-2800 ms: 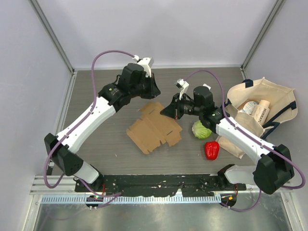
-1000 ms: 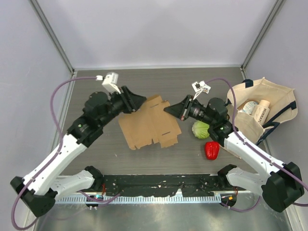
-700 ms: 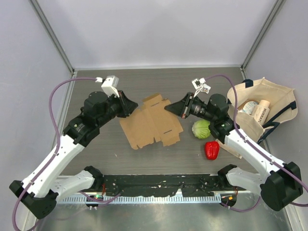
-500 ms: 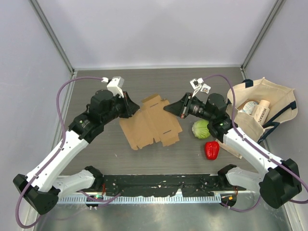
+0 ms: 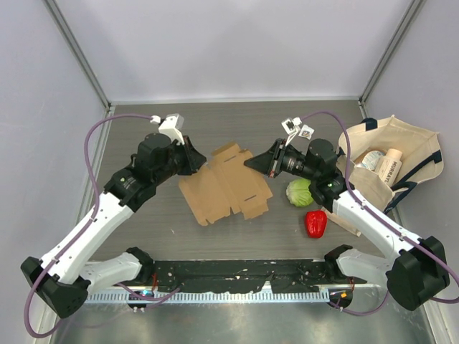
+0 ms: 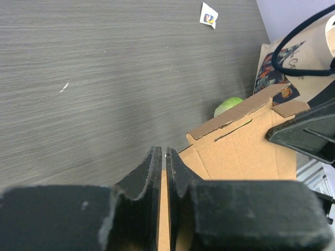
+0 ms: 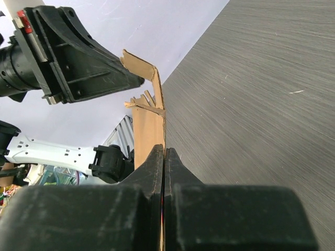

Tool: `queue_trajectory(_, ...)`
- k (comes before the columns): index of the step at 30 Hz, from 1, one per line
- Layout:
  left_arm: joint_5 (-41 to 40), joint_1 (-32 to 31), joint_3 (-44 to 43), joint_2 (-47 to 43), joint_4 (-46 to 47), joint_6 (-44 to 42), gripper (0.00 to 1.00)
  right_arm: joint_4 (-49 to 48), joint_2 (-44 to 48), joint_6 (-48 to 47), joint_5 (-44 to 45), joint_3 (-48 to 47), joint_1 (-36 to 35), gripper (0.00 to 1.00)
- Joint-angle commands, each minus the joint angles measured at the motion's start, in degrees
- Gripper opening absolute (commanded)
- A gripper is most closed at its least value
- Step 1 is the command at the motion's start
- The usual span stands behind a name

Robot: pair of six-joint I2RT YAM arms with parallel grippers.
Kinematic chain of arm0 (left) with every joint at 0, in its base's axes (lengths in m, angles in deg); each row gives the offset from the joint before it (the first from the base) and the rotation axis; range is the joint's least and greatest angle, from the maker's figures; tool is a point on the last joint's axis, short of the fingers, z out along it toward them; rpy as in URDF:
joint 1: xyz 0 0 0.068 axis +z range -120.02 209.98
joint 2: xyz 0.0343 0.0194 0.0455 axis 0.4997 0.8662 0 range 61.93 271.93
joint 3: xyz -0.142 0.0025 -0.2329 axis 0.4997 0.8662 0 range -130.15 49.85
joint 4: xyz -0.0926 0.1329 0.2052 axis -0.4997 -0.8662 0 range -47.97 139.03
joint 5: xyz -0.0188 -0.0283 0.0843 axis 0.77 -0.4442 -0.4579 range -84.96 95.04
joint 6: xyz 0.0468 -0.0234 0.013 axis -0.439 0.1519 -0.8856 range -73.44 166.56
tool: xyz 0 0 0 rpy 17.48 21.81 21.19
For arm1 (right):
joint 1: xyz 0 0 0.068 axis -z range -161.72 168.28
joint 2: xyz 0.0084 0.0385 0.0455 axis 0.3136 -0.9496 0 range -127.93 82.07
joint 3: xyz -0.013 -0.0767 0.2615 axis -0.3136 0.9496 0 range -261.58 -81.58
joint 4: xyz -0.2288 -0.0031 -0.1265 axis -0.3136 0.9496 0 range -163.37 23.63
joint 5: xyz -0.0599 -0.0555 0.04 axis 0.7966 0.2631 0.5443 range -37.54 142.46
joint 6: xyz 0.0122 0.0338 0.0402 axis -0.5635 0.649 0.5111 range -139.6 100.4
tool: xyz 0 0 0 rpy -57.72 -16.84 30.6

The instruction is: Fold the paper box

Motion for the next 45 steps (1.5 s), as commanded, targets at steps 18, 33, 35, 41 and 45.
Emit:
queue_trajectory(18,5.1,0.18,0.92,0.59,5.11,3.17,0.12,-3.64,0.32,-0.57,0.72,-1.19,-0.55,0.0)
queue_trajectory(33,13.2,0.09,11.03,1.37,14.61,7.57,0.1,-5.31,-2.14,0.13,1.34,-0.92,-2.4,0.0)
queue_trajectory(35,12.41,0.09,12.35,2.26,14.26,7.74,0.09,-4.18,-2.76,-0.48,1.16,-1.1,-3.01,0.0)
queue_trajectory(41,9.24,0.09,18.85,-3.88,17.59,8.36,0.25,21.87,-7.41,-16.98,7.83,-7.33,-3.8,0.0)
queue_trajectory(45,5.11,0.18,21.49,-9.25,16.8,5.9,0.48,34.57,-12.15,-25.61,13.9,-12.6,-4.5,0.0)
